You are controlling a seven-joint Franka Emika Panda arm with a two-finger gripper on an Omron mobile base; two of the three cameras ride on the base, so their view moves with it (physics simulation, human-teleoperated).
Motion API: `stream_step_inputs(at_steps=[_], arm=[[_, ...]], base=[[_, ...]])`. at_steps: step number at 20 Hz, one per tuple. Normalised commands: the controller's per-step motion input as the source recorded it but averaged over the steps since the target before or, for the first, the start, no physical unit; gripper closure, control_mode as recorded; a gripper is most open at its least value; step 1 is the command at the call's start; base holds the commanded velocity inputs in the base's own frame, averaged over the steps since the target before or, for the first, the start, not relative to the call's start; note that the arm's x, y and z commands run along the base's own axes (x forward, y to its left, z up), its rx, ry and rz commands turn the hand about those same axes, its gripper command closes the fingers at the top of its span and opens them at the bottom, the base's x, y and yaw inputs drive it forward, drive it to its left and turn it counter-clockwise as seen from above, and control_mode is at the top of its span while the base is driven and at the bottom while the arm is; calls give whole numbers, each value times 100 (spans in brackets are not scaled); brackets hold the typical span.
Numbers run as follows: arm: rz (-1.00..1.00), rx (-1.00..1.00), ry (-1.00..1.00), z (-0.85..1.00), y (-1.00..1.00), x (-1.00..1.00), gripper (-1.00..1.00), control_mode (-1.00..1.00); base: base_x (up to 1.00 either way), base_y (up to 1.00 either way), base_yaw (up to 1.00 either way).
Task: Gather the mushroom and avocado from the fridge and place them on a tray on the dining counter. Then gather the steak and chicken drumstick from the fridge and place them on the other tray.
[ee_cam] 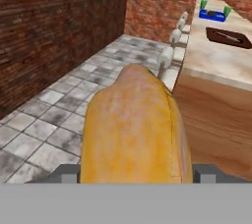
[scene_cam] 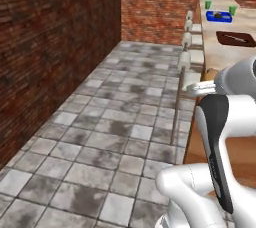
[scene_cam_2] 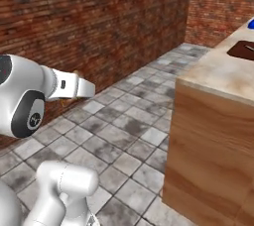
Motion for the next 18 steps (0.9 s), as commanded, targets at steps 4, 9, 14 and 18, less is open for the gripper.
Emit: stream_step_inputs(at_steps=[4, 9, 14, 18], arm=[[0, 0, 0, 0, 0, 0, 100, 100], [0, 0, 0, 0, 0, 0, 100, 100], [0, 0, 0, 0, 0, 0, 100, 100], [0, 0, 0, 0, 0, 0, 100, 100]], base=[[75, 79, -39], [77, 75, -41], [81, 73, -42], [83, 72, -43]])
